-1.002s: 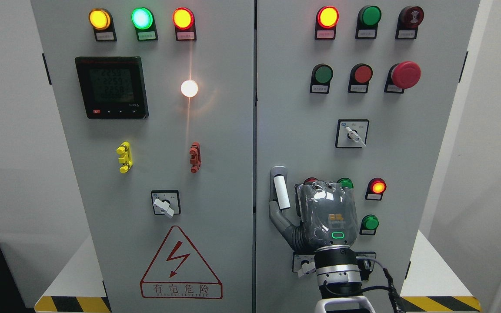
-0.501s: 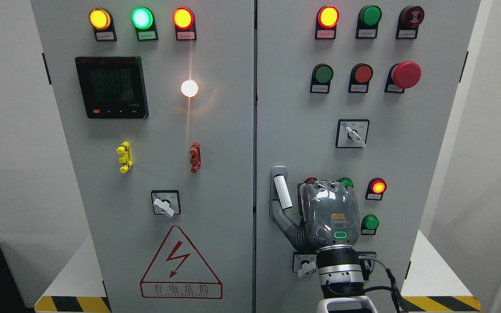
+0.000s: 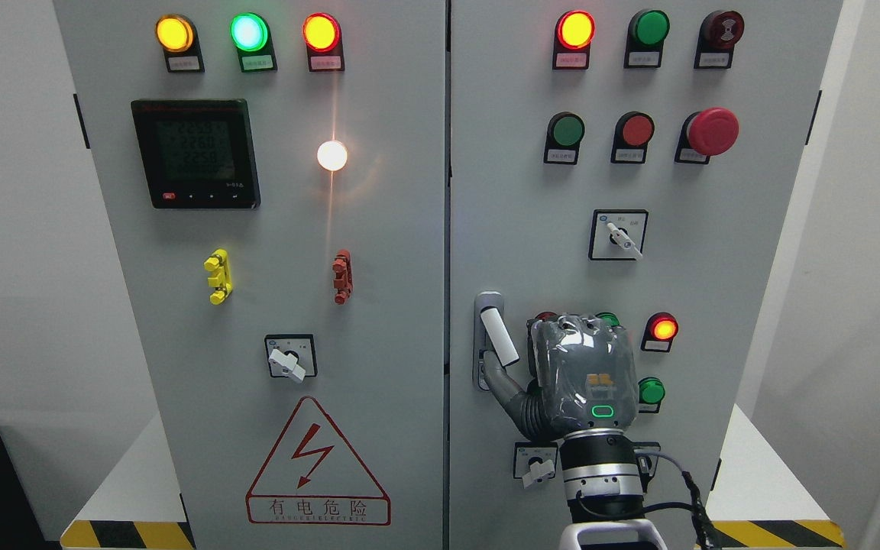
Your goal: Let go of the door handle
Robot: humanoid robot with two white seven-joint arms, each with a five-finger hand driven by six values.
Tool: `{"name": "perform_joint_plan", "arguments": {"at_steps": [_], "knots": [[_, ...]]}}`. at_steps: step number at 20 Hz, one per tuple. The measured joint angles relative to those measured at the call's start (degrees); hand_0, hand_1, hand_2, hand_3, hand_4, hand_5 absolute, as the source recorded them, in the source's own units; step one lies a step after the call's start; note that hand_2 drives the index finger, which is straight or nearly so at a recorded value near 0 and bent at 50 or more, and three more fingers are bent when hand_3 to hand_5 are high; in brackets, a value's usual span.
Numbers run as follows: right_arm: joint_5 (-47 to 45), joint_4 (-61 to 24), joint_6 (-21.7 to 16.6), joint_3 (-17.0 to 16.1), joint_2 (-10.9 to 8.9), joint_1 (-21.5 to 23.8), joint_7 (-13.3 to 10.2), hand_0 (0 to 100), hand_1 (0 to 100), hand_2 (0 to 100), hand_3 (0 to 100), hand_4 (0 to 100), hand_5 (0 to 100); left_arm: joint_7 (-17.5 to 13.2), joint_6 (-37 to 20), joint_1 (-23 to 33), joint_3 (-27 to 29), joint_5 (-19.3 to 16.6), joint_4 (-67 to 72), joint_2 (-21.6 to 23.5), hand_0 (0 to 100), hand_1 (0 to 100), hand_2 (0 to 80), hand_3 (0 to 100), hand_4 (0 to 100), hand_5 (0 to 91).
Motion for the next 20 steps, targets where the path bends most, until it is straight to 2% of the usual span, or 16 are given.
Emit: {"name": "perform_joint_plan", "arguments": {"at_steps": [20], "knots": [[0.0,-0.41,0.3,-0.32,-0.17,0.02,-0.14,39,46,92,100,100,100,0.0,0.0,0.0,0.0,-0.03,-0.02,0.0,12,56,0.0,0,0,0.0]]}}
